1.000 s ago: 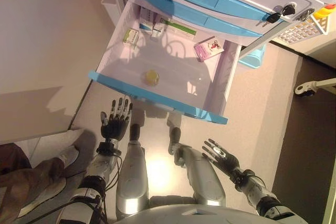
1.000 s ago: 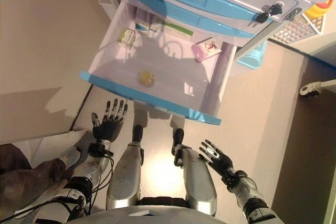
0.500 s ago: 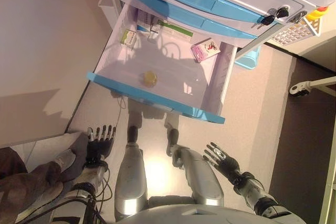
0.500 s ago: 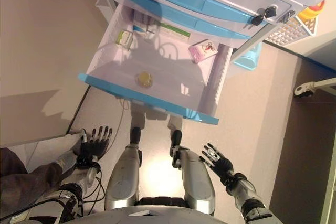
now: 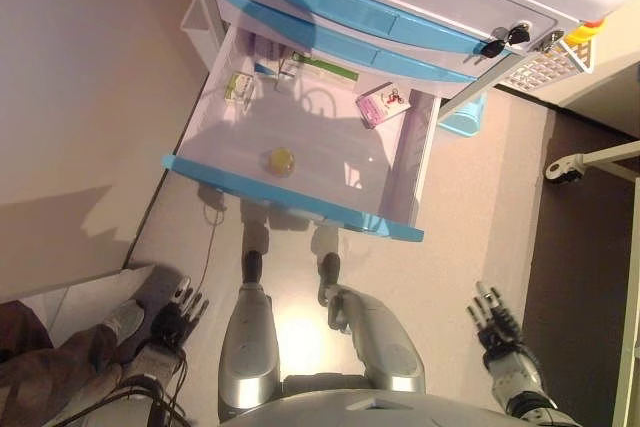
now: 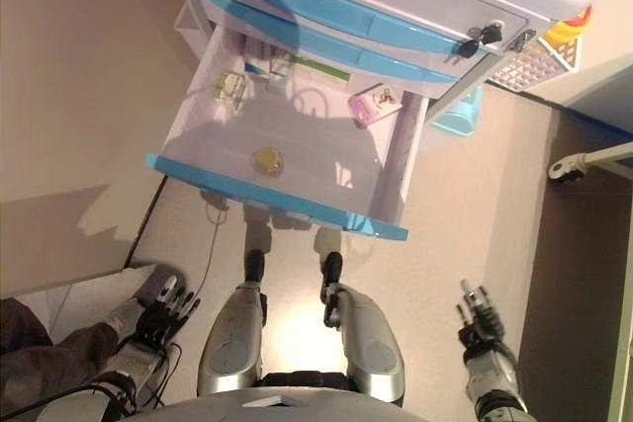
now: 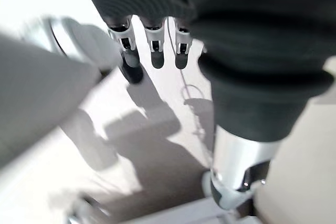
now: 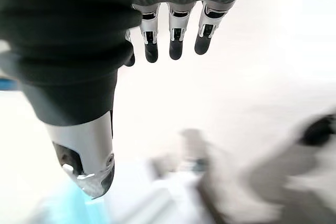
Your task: Open the drawer and pick up the medicine
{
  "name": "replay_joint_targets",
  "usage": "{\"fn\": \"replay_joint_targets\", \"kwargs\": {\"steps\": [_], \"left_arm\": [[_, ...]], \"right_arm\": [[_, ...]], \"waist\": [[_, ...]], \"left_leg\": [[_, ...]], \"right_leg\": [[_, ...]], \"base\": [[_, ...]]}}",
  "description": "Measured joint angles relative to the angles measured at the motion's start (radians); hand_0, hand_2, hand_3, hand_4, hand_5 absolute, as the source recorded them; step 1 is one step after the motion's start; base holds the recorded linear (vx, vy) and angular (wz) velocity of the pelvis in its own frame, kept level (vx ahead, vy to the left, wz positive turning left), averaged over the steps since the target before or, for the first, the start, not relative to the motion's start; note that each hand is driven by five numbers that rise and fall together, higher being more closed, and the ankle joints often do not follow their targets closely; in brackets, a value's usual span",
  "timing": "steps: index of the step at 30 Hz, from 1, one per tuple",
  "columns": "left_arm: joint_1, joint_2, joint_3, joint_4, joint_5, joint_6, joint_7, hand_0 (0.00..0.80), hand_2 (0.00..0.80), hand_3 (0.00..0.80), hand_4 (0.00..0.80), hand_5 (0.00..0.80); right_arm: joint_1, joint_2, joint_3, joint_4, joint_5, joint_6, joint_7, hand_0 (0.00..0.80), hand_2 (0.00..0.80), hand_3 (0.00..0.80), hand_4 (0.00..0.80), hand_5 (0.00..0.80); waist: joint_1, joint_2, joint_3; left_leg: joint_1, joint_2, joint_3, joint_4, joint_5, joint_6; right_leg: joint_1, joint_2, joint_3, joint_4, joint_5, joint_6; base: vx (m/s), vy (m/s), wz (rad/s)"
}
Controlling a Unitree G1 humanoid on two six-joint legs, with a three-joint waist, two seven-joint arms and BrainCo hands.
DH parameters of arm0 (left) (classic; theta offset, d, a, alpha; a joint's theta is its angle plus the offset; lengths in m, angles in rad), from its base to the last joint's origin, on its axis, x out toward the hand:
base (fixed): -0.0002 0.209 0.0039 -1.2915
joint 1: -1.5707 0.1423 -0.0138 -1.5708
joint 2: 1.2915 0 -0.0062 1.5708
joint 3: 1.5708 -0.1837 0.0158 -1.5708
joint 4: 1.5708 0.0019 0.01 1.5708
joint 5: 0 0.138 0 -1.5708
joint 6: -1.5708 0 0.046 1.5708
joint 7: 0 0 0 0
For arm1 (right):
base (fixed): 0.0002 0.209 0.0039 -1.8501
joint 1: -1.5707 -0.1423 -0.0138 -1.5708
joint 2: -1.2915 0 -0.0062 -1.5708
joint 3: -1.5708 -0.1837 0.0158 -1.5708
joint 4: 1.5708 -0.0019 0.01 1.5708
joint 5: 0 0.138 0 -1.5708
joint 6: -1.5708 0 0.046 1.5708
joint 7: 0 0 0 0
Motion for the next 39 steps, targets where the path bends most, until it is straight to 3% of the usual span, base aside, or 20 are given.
{"fn": "replay_joint_targets", "kwargs": {"steps": [6, 10, 14, 19, 26, 39], "left_arm": [[0.086, -0.002, 0.004, -0.003, 0.117, -0.027, -0.009, 0.000, 0.000, 0.000, 0.000, 0.000], [0.121, -0.018, -0.014, -0.047, 0.194, -0.069, -0.041, 0.000, 0.000, 0.000, 0.000, 0.000], [0.148, -0.053, -0.020, -0.079, 0.225, -0.085, -0.045, 0.000, 0.000, 0.000, 0.000, 0.000], [0.149, -0.053, -0.024, -0.078, 0.262, -0.086, -0.033, 0.000, 0.000, 0.000, 0.000, 0.000], [0.144, -0.048, -0.062, -0.076, 0.276, -0.085, -0.012, 0.000, 0.000, 0.000, 0.000, 0.000], [0.103, -0.029, -0.106, -0.077, 0.285, -0.075, -0.002, 0.000, 0.000, 0.000, 0.000, 0.000]], "right_arm": [[0.015, -0.111, -0.089, -0.291, -0.182, -0.116, -0.169, 0.000, 0.000, 0.000, 0.000, 0.000], [0.043, -0.203, -0.122, -0.610, -0.457, -0.131, -0.283, 0.000, 0.000, 0.000, 0.000, 0.000], [0.045, -0.313, -0.118, -0.860, -0.695, -0.099, -0.291, 0.000, 0.000, 0.000, 0.000, 0.000], [-0.051, -0.450, -0.081, -1.033, -0.812, -0.010, -0.170, 0.000, 0.000, 0.000, 0.000, 0.000], [-0.215, -0.547, 0.097, -1.096, -0.848, 0.074, 0.023, 0.000, 0.000, 0.000, 0.000, 0.000], [-0.332, -0.550, 0.347, -1.125, -0.921, 0.183, 0.191, 0.000, 0.000, 0.000, 0.000, 0.000]], "waist": [[0.001, -0.001, -0.082], [-0.008, 0.000, -0.083], [-0.007, 0.008, -0.087], [0.013, 0.017, -0.091], [0.050, 0.024, -0.094], [0.105, 0.033, -0.089]], "left_leg": [[0.016, -0.008, 0.014, -0.023, 0.001, 0.011], [0.016, -0.017, 0.015, -0.032, 0.007, 0.018], [0.011, -0.024, 0.014, -0.032, 0.012, 0.025], [0.005, -0.033, 0.011, -0.033, 0.014, 0.029], [-0.011, -0.037, 0.002, -0.032, 0.018, 0.033], [-0.046, -0.053, -0.042, -0.032, 0.029, 0.038]], "right_leg": [[0.030, -0.005, 0.007, -0.057, 0.023, 0.013], [0.030, -0.012, 0.010, -0.063, 0.030, 0.018], [0.032, -0.021, 0.010, -0.074, 0.040, 0.021], [0.033, -0.029, 0.003, -0.077, 0.043, 0.024], [0.028, -0.037, -0.014, -0.078, 0.043, 0.025], [0.029, -0.044, -0.062, -0.091, 0.039, 0.030]], "base": [[0.025, 0.023, -0.02], [0.018, 0.055, 0.00], [0.005, 0.012, 0.02], [0.001, 0.013, 0.05], [0.004, -0.006, 0.10], [-0.014, 0.011, 0.14]]}}
